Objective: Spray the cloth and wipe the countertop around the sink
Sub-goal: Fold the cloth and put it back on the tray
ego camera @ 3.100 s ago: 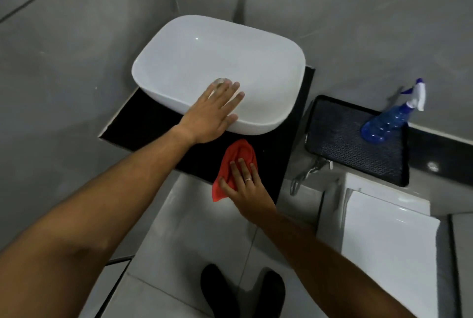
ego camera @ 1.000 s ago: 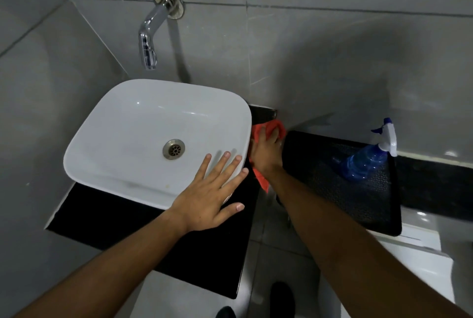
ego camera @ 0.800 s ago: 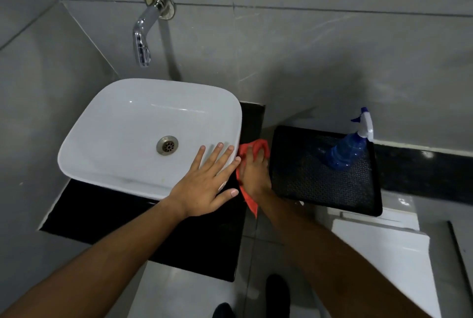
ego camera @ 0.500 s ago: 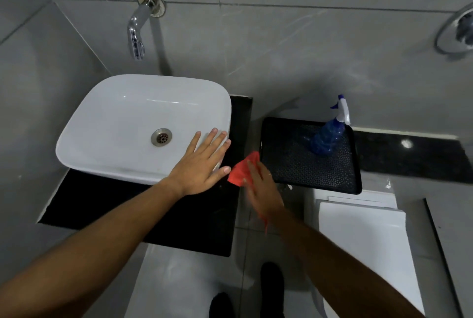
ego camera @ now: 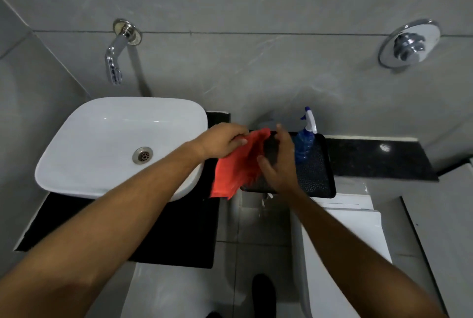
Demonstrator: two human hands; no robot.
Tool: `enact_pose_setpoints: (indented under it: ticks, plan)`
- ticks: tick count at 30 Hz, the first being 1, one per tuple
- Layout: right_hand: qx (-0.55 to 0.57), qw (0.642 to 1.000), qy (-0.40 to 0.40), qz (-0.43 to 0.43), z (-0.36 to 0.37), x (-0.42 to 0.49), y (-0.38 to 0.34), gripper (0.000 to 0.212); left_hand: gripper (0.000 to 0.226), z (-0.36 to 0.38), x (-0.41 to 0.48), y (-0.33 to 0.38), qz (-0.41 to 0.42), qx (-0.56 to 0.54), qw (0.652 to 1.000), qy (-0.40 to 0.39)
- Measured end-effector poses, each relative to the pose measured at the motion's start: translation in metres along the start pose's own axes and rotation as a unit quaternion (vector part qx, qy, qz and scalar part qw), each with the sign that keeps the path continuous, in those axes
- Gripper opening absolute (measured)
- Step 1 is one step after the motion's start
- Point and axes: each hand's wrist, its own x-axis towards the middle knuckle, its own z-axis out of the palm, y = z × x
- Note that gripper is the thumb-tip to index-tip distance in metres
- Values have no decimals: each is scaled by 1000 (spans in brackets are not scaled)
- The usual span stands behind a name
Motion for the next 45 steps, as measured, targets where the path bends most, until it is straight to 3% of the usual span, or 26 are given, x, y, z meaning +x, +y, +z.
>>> enact_pose_setpoints:
  ticks: [2,5,9,12,14,15,17,18,20,21,22,25,28,32,35,37,39,40,42,45]
  plan:
    - [-151,987,-47,-33,-20,34,3,83,19,-14,9,5,60,96,993,-37]
    - [-262,942,-195,-71,-44,76,6,43,21,-27,17,14,104,114,988,-16]
    - [-178,925,-327,72,-70,98,1,18,17,-41,17,3,28,38,999,17]
    - [-135,923,-339,124,-82,103,-1,31,14,-46,18,-11,-38,-55,998,-13]
    - [-33,926,-319,199,-90,111,-1,17,12,-51,22,-22,-94,-161,982,-38]
    - [44,925,-298,231,-93,116,-1,5,12,-56,25,-27,-119,-230,965,-35]
    - [216,909,-220,280,-96,126,-5,17,30,-64,30,-30,-154,-416,896,31]
    - [302,885,-197,295,-95,130,-7,20,46,-65,34,-33,-180,-522,832,62]
    - [406,819,-205,348,-93,126,-1,48,76,-47,36,-40,-228,-668,707,47]
    - [415,798,-216,380,-92,118,5,62,83,-30,35,-44,-243,-689,682,21]
    - [401,790,-238,399,-92,108,10,65,83,-12,31,-44,-258,-687,679,-10]
    - [316,833,-251,379,-87,91,31,29,51,26,25,-42,-328,-643,691,-36]
    - [249,871,-176,385,-81,96,35,33,15,35,32,-44,-359,-613,702,54]
    - [123,904,-167,373,-72,99,41,29,11,62,42,-34,-371,-577,708,171]
    - [-64,933,-123,331,-63,93,46,31,10,90,44,-29,-371,-519,720,273]
    - [-143,952,-86,256,-58,89,47,28,34,107,42,-25,-371,-490,723,315]
    - [-72,976,-43,203,-56,89,48,13,50,123,39,-26,-359,-534,683,347]
    - [-5,978,-31,205,-56,91,48,8,45,131,40,-27,-346,-572,654,354]
    - [90,965,-30,243,-53,99,49,19,20,143,40,-26,-324,-635,606,353]
    - [27,968,-84,234,-39,115,64,20,11,168,40,-21,-333,-683,540,361]
